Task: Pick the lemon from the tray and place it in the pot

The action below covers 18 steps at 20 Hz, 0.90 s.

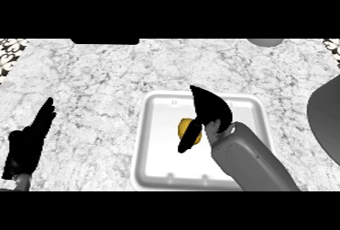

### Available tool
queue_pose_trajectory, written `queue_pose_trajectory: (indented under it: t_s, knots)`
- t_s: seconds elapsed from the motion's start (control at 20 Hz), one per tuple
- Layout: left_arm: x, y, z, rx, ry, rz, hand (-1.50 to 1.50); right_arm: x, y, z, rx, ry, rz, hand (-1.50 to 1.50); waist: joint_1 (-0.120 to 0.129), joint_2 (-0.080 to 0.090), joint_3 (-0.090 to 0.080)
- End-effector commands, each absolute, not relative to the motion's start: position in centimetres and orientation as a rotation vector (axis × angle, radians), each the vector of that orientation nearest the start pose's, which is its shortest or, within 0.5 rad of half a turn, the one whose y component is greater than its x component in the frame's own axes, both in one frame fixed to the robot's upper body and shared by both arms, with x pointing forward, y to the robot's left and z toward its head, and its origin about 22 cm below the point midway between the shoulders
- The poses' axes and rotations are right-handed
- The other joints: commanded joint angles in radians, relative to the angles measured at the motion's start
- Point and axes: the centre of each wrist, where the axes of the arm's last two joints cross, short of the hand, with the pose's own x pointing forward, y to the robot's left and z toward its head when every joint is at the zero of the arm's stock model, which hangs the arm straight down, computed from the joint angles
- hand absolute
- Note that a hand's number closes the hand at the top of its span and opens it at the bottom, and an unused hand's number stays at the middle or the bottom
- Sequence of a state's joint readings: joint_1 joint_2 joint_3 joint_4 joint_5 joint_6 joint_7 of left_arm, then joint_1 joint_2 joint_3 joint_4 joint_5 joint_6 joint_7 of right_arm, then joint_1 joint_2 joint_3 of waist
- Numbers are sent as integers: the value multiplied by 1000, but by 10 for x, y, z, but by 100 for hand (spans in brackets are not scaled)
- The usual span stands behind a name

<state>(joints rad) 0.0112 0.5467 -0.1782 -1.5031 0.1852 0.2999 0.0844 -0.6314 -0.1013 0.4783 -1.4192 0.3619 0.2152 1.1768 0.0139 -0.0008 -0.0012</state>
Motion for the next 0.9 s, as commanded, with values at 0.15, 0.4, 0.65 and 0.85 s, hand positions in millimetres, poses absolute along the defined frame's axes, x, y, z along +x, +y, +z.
queue_pose_trajectory:
  t_s: [0.15,0.4,0.65,0.85]
  knots:
    - [236,325,11,445,-1375,-157,0,331,-54,113,-609,-593,999,-150,-11,1,0]
    - [224,327,9,444,-1386,-152,0,331,-51,86,-605,-557,978,-150,-4,-1,1]
    - [241,333,29,446,-1396,-146,0,341,-41,78,-638,-539,976,-150,-2,2,1]
    - [242,329,24,426,-1381,-141,0,328,-41,74,-623,-547,998,-150,-12,0,1]
